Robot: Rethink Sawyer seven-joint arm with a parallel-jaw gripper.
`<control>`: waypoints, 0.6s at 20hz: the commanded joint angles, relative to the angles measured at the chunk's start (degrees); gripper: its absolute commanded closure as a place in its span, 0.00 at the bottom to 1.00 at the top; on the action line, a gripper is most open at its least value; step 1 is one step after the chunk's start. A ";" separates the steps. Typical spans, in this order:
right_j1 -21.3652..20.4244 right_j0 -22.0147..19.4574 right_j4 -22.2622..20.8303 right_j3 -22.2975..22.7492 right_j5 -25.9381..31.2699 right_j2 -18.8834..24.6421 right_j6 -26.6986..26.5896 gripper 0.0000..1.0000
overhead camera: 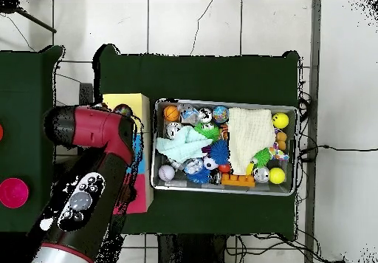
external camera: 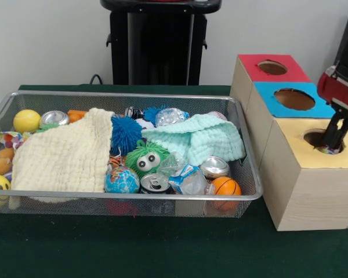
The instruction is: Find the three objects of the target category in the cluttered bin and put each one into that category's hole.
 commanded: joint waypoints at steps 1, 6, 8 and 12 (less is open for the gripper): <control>8.16 1.25 2.13 -2.31 3.49 4.77 19.91 1.00; 8.31 0.12 1.16 -0.91 0.05 6.19 15.83 1.00; 9.85 0.59 -0.15 -1.17 -0.75 4.50 15.75 1.00; 8.47 -0.78 -1.30 4.11 -8.39 6.54 10.92 1.00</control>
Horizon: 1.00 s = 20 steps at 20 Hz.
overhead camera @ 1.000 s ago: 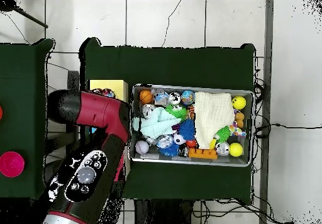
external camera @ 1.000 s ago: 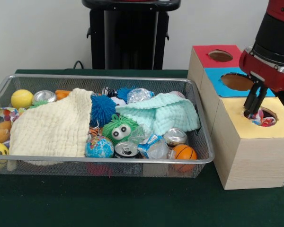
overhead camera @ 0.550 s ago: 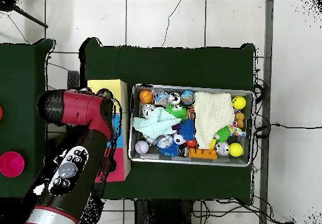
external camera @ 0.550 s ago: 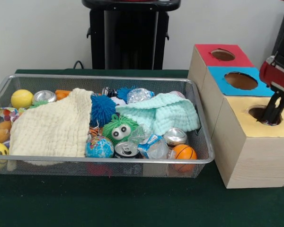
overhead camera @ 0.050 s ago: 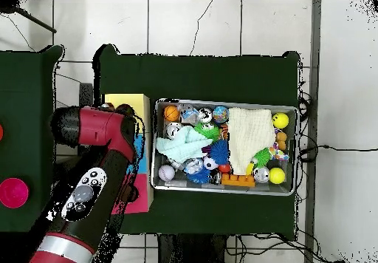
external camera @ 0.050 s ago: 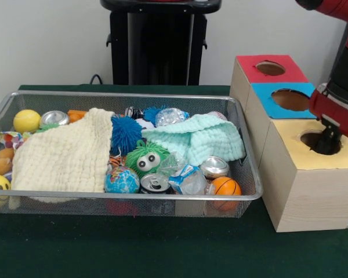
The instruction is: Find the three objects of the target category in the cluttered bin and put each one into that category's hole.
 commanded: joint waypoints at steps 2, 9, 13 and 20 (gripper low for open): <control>2.56 -1.04 -1.44 7.51 -4.44 7.80 7.64 1.00; -14.13 -2.61 -0.44 14.75 5.97 6.11 5.17 1.00; -21.21 -4.04 -1.75 15.65 13.68 3.27 4.44 1.00; -27.31 -5.08 -5.93 15.27 22.10 -0.96 3.46 1.00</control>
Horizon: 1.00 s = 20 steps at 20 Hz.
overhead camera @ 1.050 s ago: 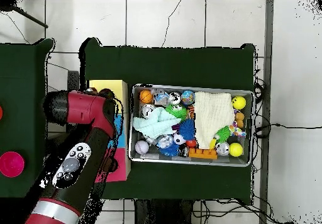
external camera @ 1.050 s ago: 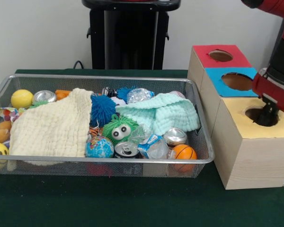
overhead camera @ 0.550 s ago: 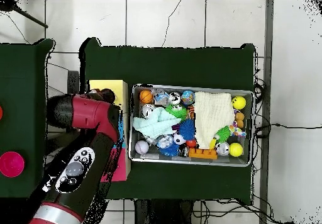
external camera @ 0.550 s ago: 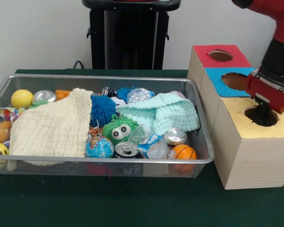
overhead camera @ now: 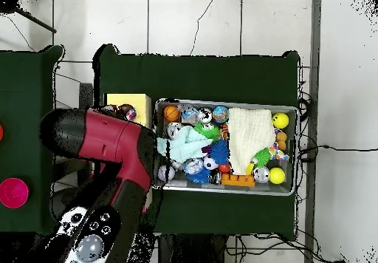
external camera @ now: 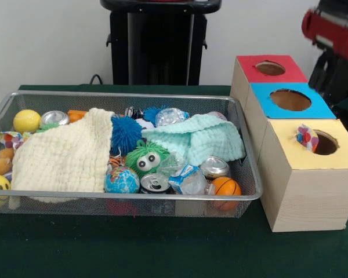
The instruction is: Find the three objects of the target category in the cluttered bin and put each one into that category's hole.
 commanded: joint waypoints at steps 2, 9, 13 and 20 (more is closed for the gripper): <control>-11.17 -3.81 -4.54 7.36 10.42 0.57 1.94 1.00; -12.02 -5.74 -5.54 7.94 9.04 2.59 2.26 1.00; -12.09 -6.47 -7.10 6.78 10.10 3.17 1.86 1.00; -13.31 -12.72 -9.98 10.74 8.16 9.76 -10.73 1.00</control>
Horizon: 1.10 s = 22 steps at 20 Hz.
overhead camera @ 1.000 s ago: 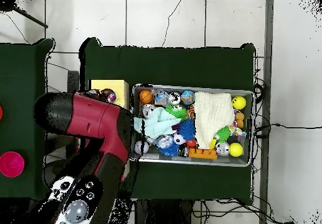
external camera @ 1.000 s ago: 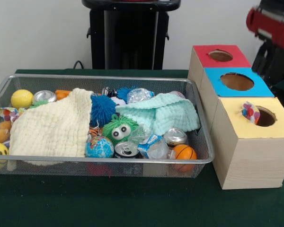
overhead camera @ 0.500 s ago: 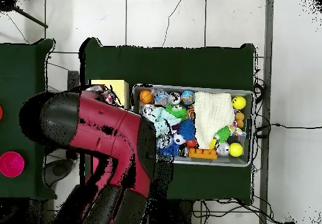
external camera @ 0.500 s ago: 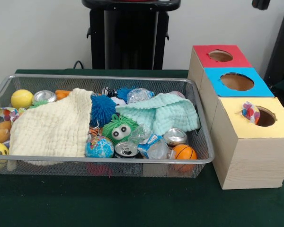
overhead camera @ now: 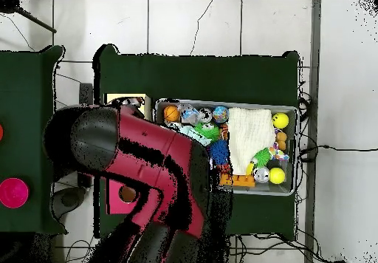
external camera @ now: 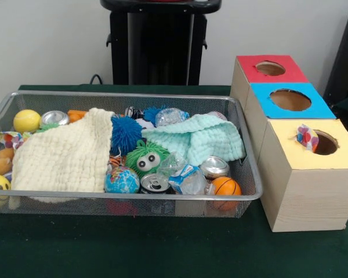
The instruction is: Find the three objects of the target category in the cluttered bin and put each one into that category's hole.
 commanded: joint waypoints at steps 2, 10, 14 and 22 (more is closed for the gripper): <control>0.29 -7.59 -5.27 11.23 0.09 12.44 -13.41 1.00; -2.13 -12.71 -8.58 17.75 -5.52 19.09 -16.03 1.00; -4.10 -14.56 -10.27 20.57 -2.87 21.57 -16.64 1.00; -4.74 -20.25 -17.27 26.43 -15.33 28.91 -18.87 1.00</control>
